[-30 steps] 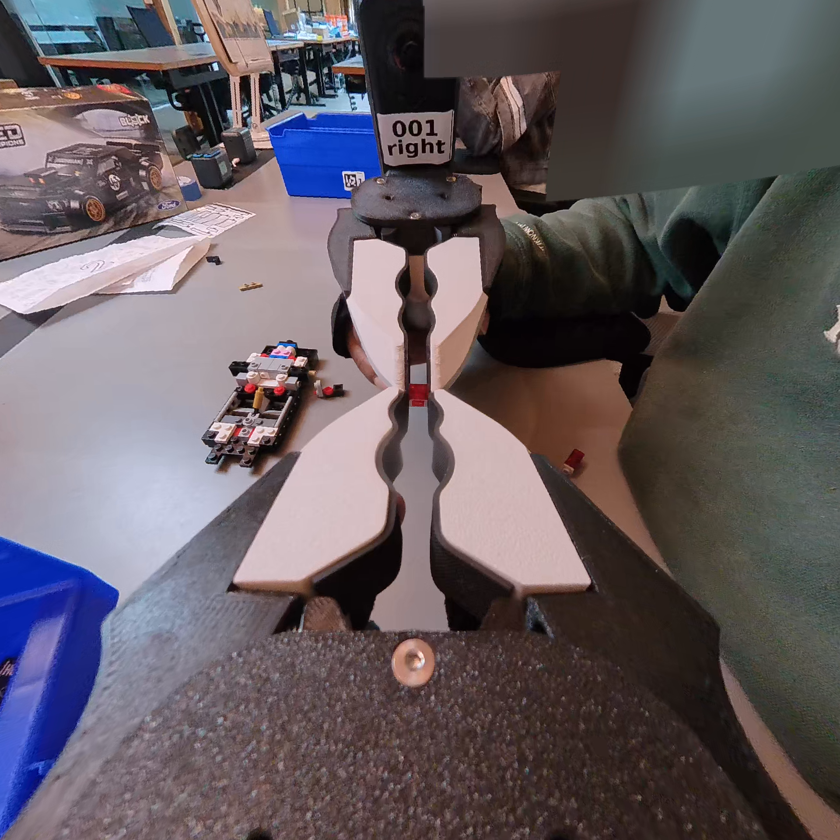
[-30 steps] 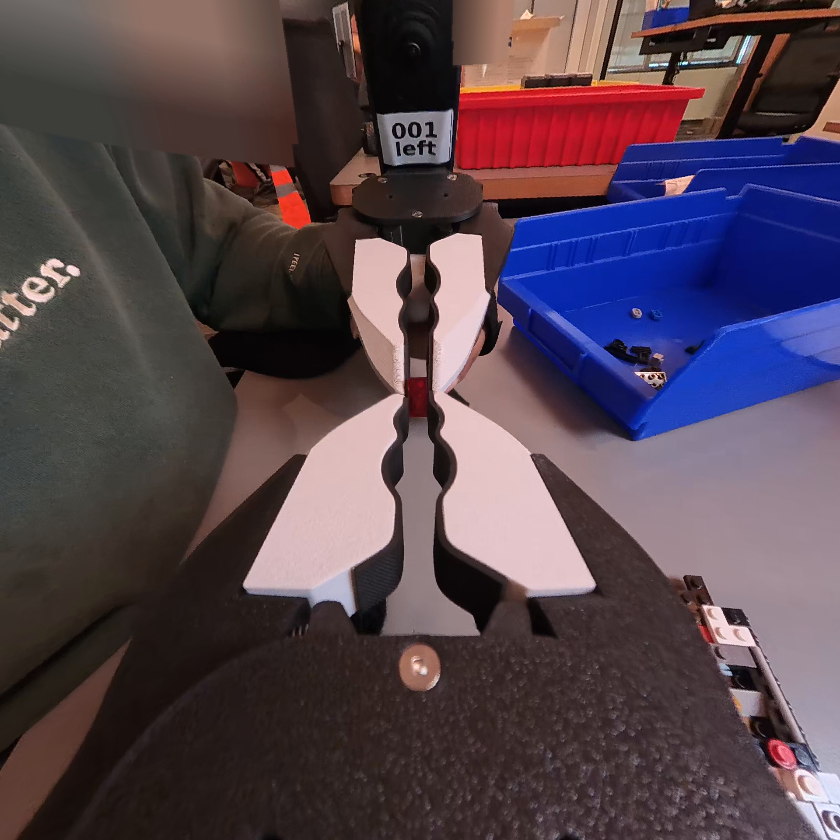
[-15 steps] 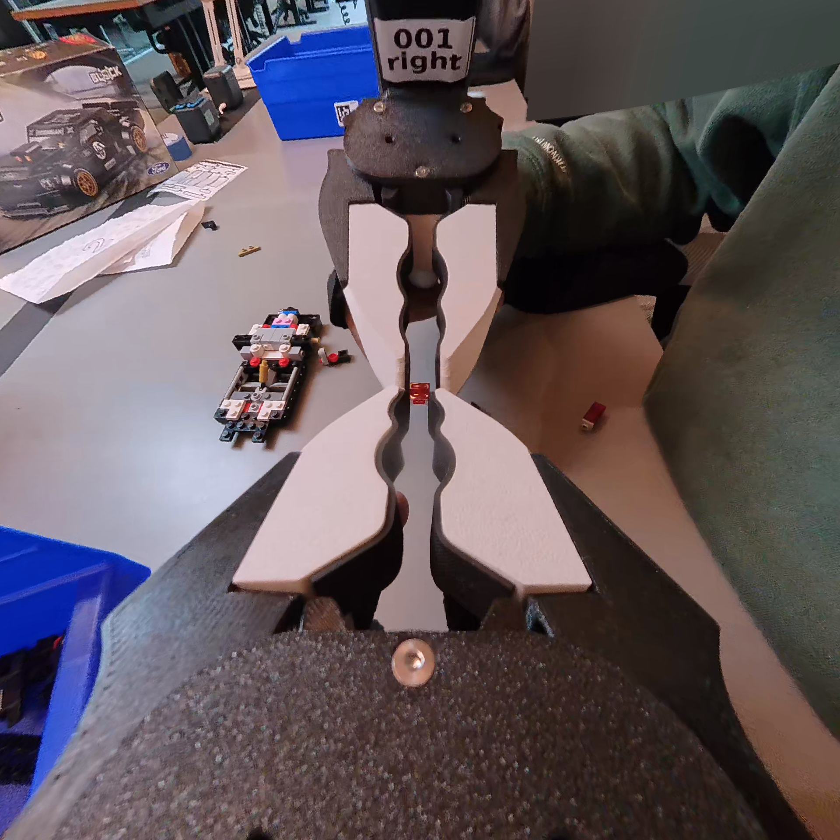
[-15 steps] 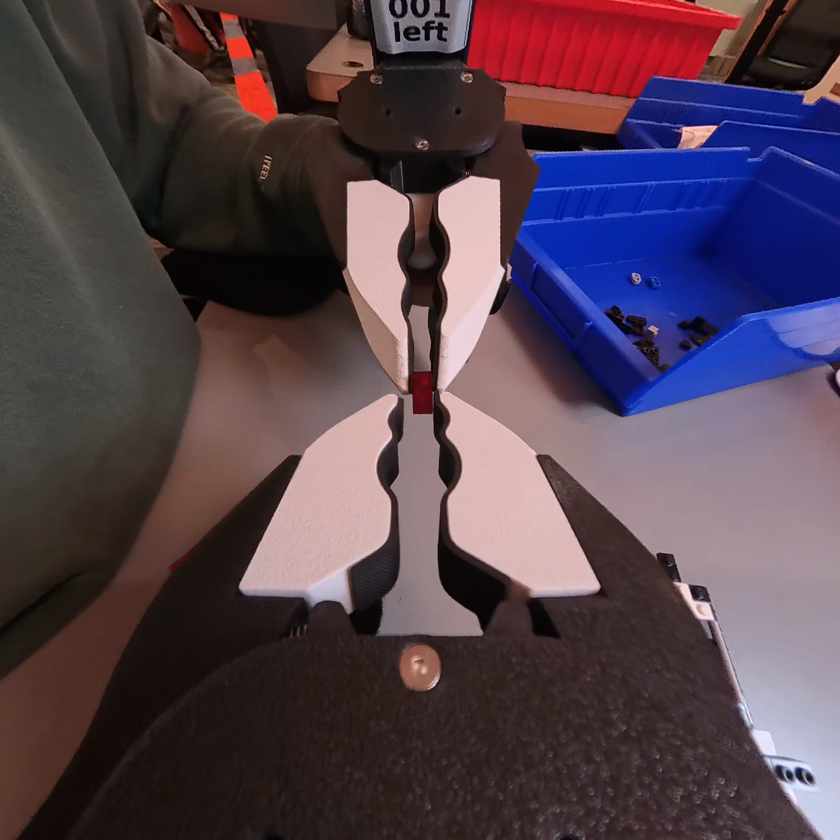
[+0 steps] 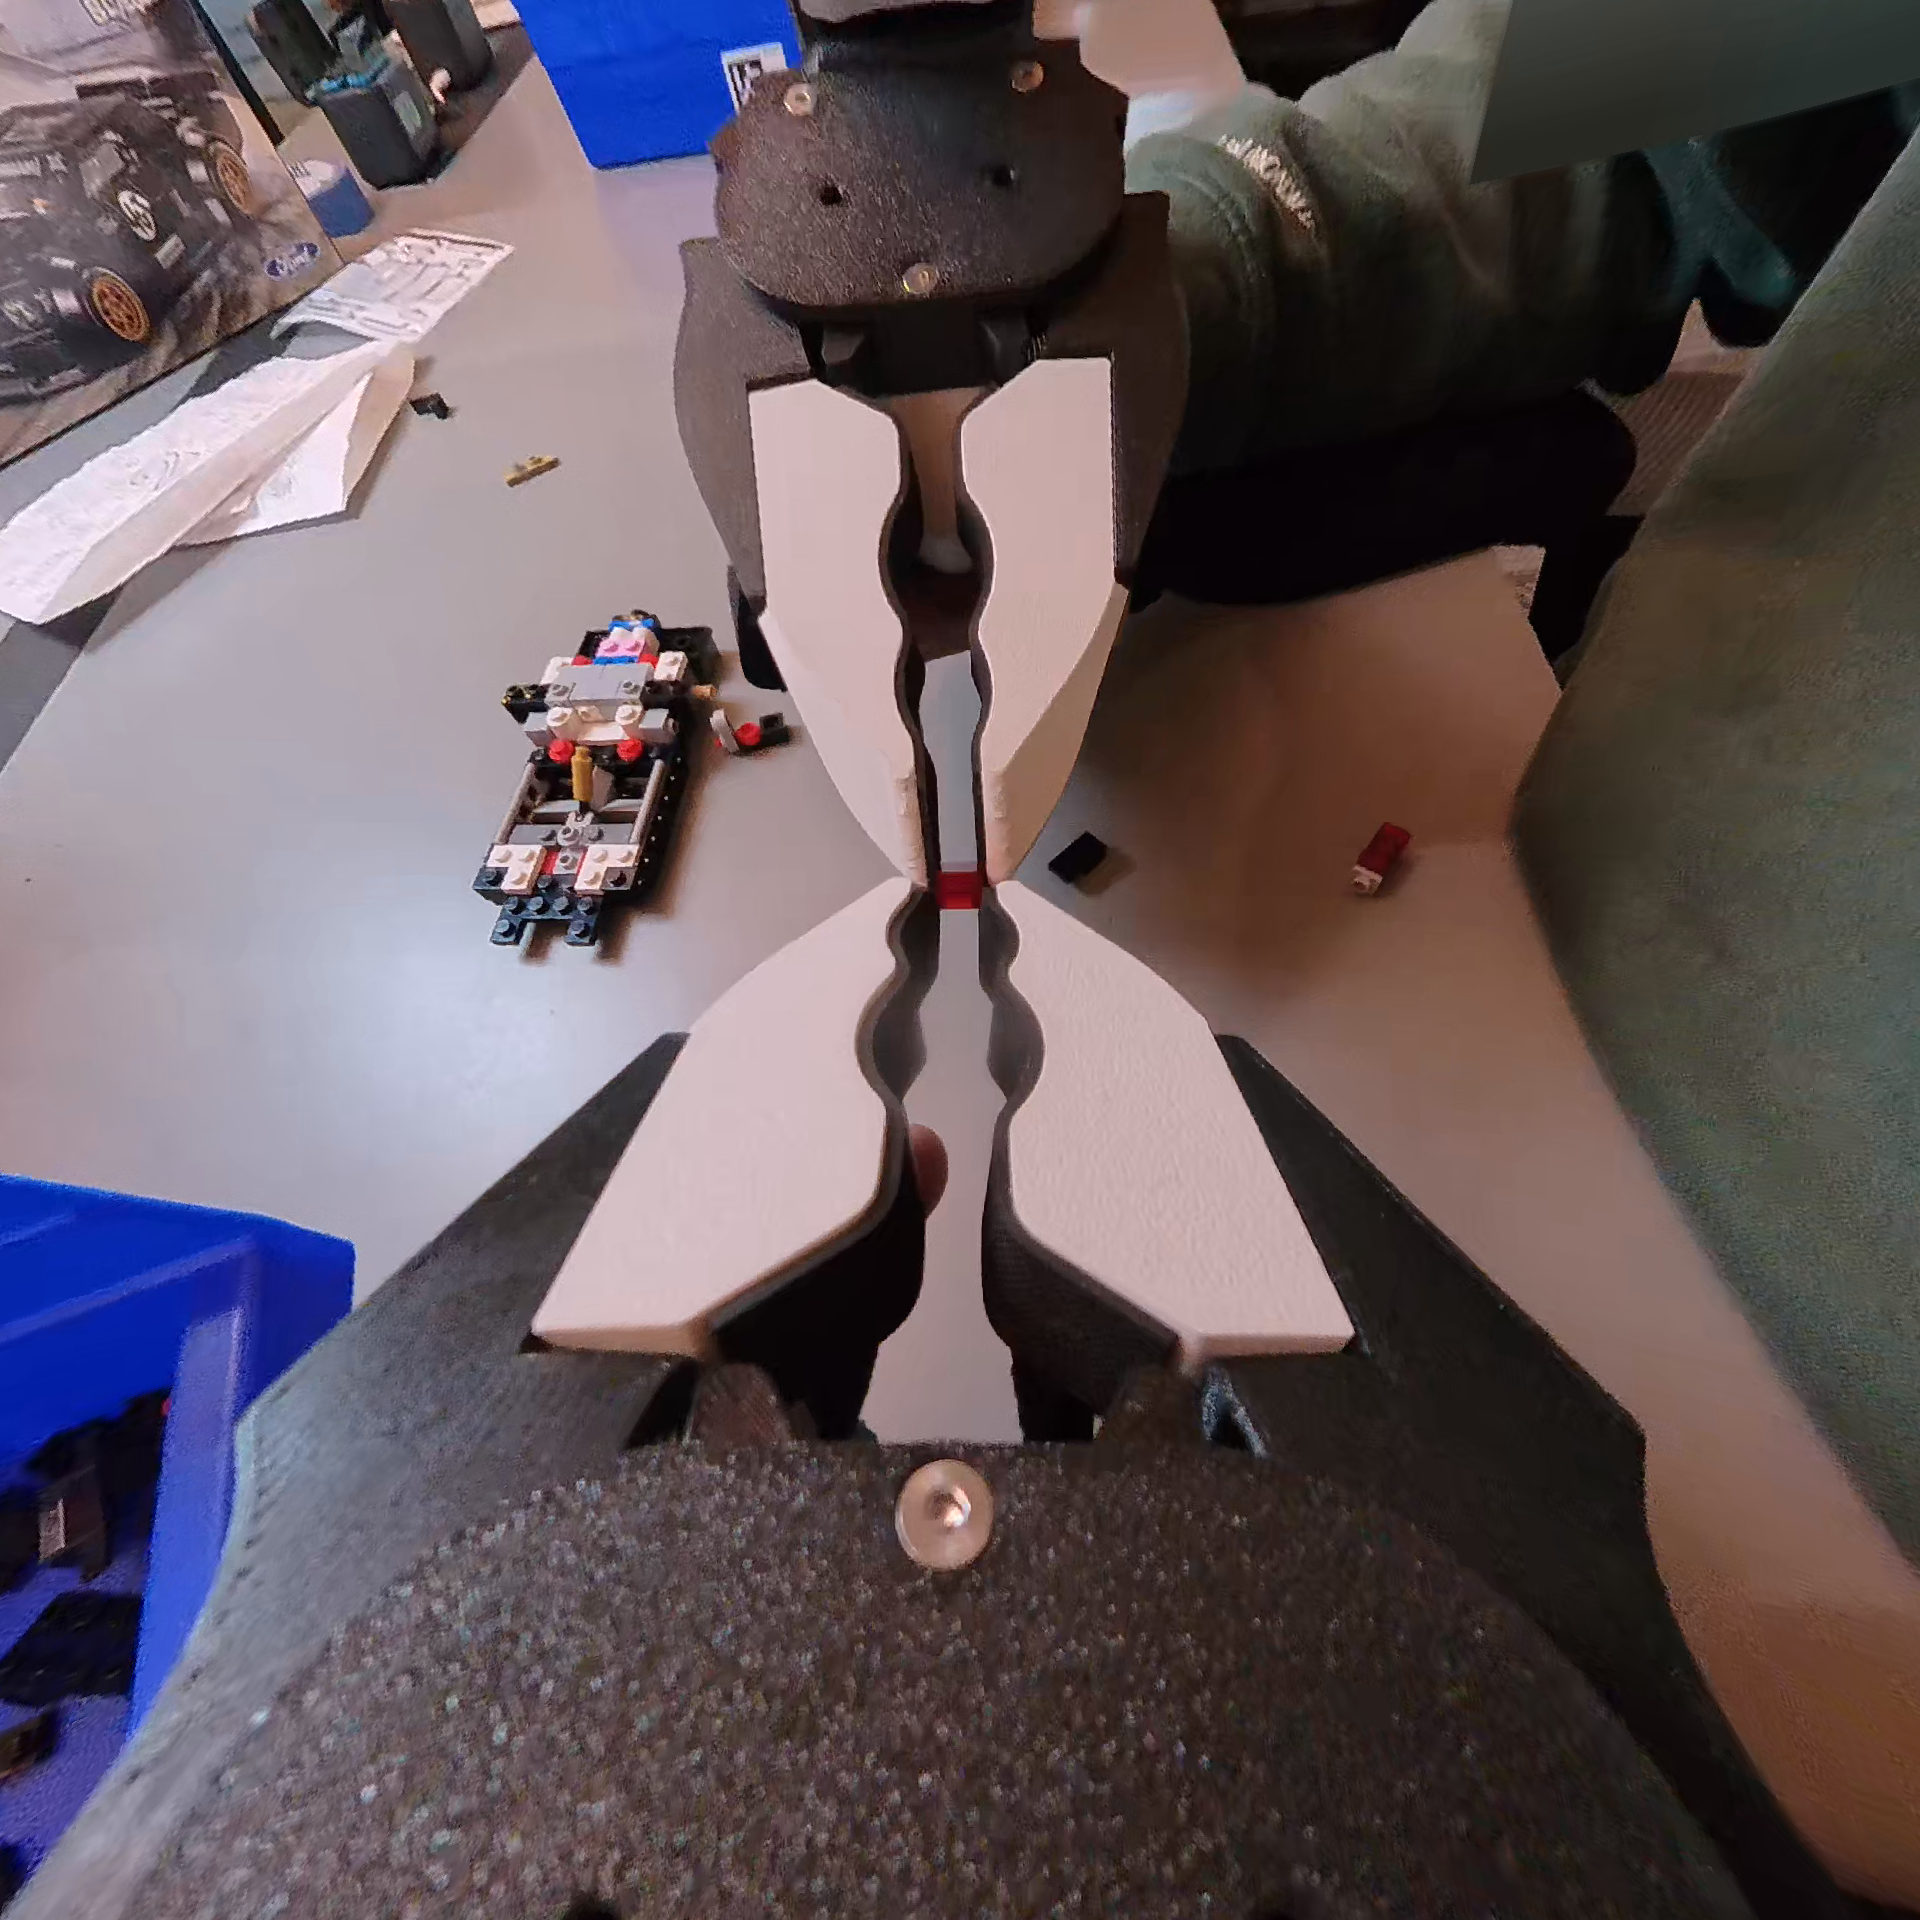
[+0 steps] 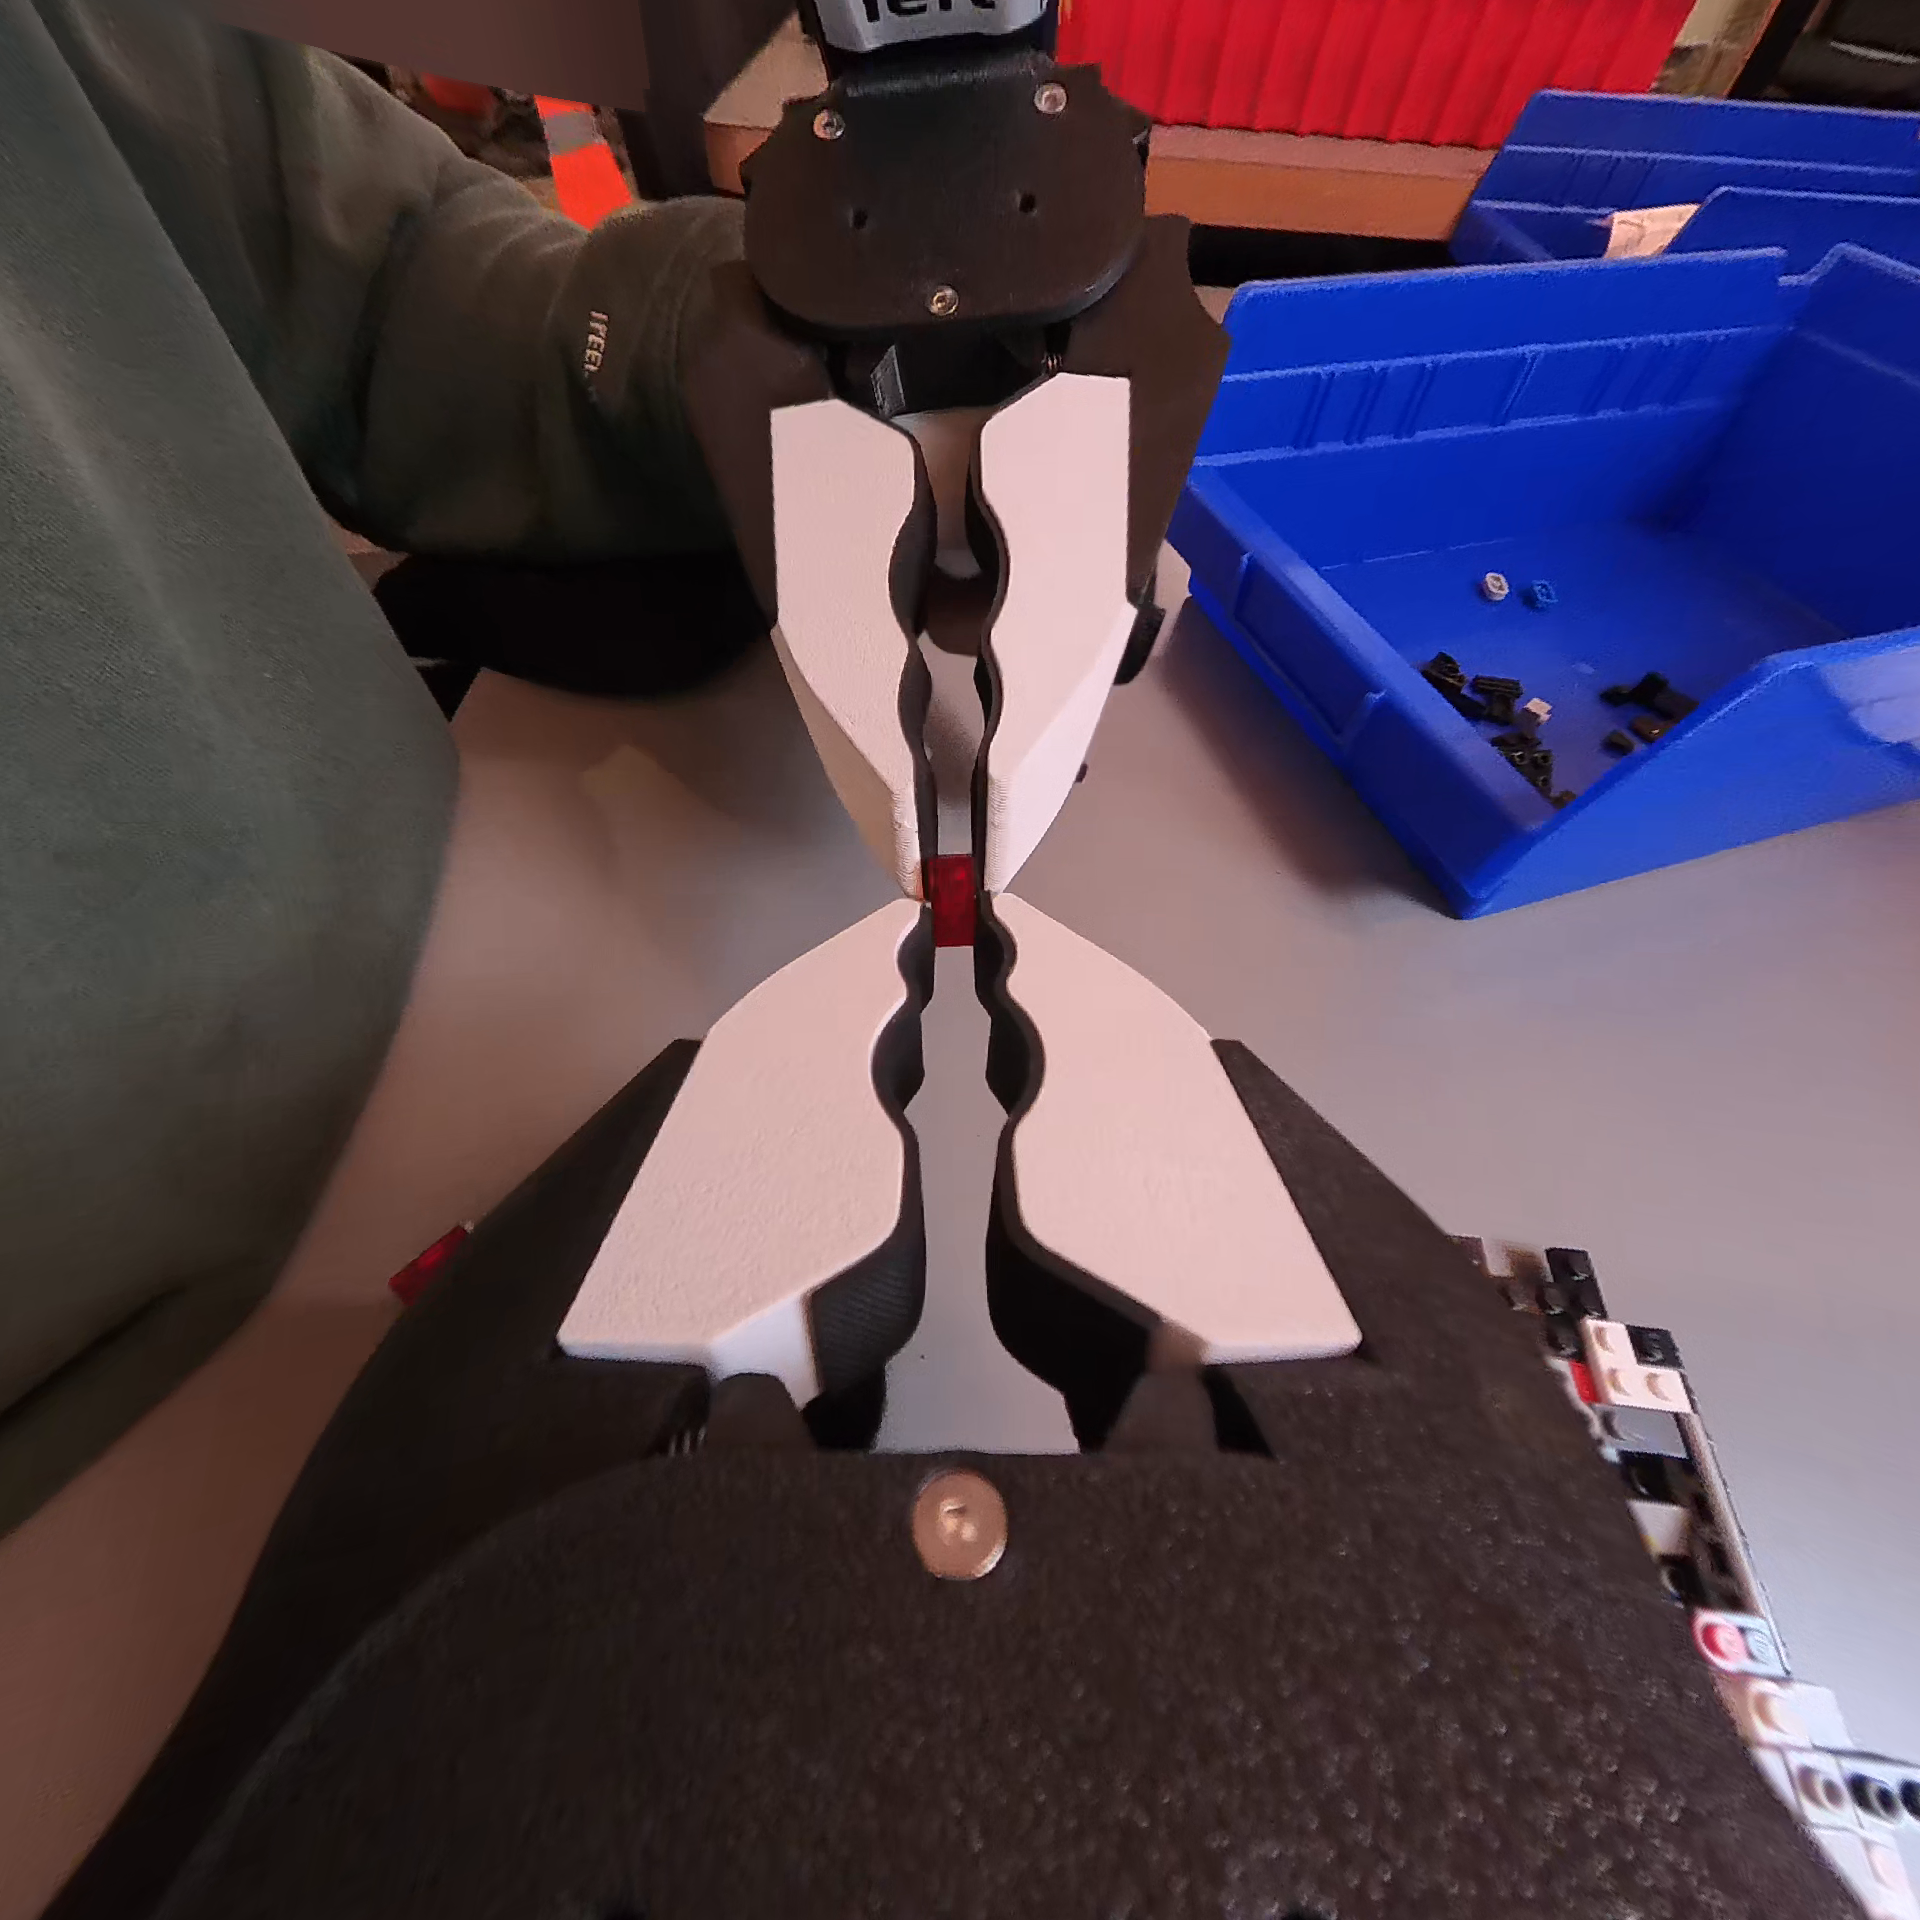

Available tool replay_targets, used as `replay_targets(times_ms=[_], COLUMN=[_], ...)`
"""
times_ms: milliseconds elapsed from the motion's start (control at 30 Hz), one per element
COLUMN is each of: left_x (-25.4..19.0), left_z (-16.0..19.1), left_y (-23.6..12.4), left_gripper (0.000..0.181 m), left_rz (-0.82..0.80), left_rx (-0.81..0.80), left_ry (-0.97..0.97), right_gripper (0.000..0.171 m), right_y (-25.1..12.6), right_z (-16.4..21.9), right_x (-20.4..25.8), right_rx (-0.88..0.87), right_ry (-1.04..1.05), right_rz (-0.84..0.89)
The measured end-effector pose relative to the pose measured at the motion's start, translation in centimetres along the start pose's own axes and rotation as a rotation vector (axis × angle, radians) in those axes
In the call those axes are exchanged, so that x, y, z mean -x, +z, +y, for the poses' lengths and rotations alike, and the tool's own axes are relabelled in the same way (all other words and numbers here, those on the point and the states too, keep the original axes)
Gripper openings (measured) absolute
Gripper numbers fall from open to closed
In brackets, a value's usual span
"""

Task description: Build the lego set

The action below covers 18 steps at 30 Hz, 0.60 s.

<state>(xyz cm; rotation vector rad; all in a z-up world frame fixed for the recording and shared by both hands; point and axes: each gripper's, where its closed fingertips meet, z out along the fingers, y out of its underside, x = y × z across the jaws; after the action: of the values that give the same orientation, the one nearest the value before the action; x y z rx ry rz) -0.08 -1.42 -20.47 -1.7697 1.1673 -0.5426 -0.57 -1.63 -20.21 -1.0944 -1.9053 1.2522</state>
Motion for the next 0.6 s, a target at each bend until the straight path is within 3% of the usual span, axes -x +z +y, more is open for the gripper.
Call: replay_targets(times_ms=[133,200,233,300,433,500,600], left_x=[0.2,1.4,1.7,1.7,2.4,2.3,2.2], left_z=[0.9,4.0,4.9,2.7,-0.9,-2.4,-3.7], left_y=[0.2,0.1,0.0,-0.3,-1.1,-1.5,-1.7], left_gripper=[0.007,0.002,0.001,0.001,0.000,0.020,0.016], left_rz=[-0.007,-0.062,-0.059,-0.044,-0.088,-0.076,-0.069], left_rx=[0.048,0.205,0.210,0.089,-0.152,-0.244,-0.326], left_ry=[0.012,0.040,0.007,-0.033,-0.060,-0.090,-0.126], right_gripper=[0.007,0.006,0.006,0.007,0.007,0.007,0.007], right_y=[-0.2,-2.2,-3.3,-3.7,-3.1,-3.0,-3.0], right_z=[-0.3,-2.9,-3.7,-3.4,-3.3,-3.3,-4.2], right_x=[-0.2,-0.5,-1.1,-1.7,-1.6,-1.7,-1.4], right_rx=[-0.030,-0.180,-0.212,-0.193,-0.244,-0.266,-0.336], right_ry=[-0.002,0.039,0.029,-0.006,0.074,0.116,0.178], right_rz=[-0.002,-0.009,0.025,0.087,0.041,0.024,-0.023])
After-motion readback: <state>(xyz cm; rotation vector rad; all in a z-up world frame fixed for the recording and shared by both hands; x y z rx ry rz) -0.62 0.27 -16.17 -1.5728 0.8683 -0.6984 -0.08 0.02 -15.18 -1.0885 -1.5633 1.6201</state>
